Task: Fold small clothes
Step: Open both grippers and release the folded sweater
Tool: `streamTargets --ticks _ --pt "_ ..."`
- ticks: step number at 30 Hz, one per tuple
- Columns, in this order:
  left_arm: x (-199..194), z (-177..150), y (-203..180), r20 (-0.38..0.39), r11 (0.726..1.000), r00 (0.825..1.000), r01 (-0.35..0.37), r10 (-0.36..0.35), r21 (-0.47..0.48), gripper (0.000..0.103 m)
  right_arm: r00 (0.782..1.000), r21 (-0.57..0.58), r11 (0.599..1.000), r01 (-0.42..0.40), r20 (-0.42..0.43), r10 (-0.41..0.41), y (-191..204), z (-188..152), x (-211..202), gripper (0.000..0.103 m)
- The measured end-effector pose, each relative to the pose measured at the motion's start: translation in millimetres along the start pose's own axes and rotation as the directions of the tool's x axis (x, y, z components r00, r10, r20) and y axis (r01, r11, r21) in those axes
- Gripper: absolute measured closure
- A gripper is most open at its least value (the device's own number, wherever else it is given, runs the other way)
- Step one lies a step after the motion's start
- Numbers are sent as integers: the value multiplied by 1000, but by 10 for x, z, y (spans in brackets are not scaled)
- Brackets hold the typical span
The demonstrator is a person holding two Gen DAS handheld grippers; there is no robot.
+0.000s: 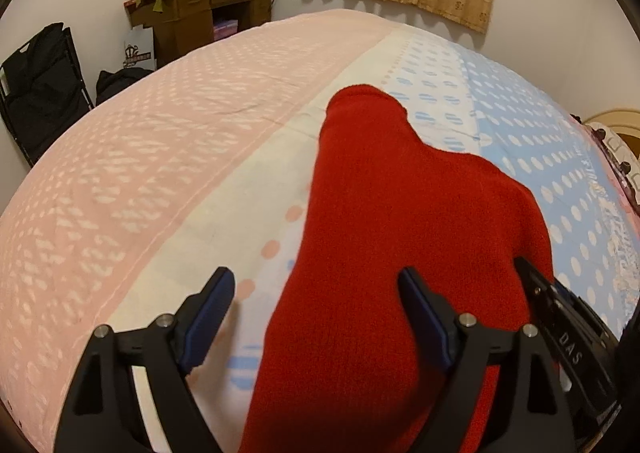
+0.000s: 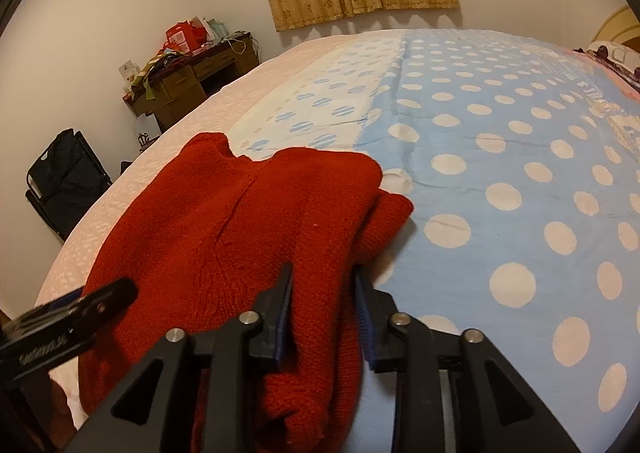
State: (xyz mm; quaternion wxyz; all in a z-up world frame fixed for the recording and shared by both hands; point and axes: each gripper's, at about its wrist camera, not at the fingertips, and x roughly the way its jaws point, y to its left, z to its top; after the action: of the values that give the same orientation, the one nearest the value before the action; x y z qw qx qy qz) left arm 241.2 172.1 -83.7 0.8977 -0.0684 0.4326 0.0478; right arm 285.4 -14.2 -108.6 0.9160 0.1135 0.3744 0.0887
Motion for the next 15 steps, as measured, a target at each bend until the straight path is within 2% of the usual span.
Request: streamTargets --ticks 3,5,8,10,12,15 --pt "-25 1 -11 -3 1000 1000 -5 5 5 16 1000 28 1000 -14 -2 14 -59 -7 -105 65" --pt "-42 -5 -10 -2 1000 1000 -9 9 9 16 999 45 999 6 48 -8 -67 -24 -296 65" --pt "-79 -24 -10 2 1000 1000 -11 11 11 17 988 -27 998 49 147 -44 84 -78 -607 64" --pt "-133 -53 -22 15 1000 1000 -13 13 25 17 982 -106 993 58 184 -37 249 -151 -786 65" --pt "-202 -102 -58 31 998 999 -21 19 57 17 986 -170 984 54 163 -26 396 -246 -868 65" --pt "-268 -206 -70 52 995 998 -41 36 87 14 996 -189 982 2 91 15 502 -383 -849 64"
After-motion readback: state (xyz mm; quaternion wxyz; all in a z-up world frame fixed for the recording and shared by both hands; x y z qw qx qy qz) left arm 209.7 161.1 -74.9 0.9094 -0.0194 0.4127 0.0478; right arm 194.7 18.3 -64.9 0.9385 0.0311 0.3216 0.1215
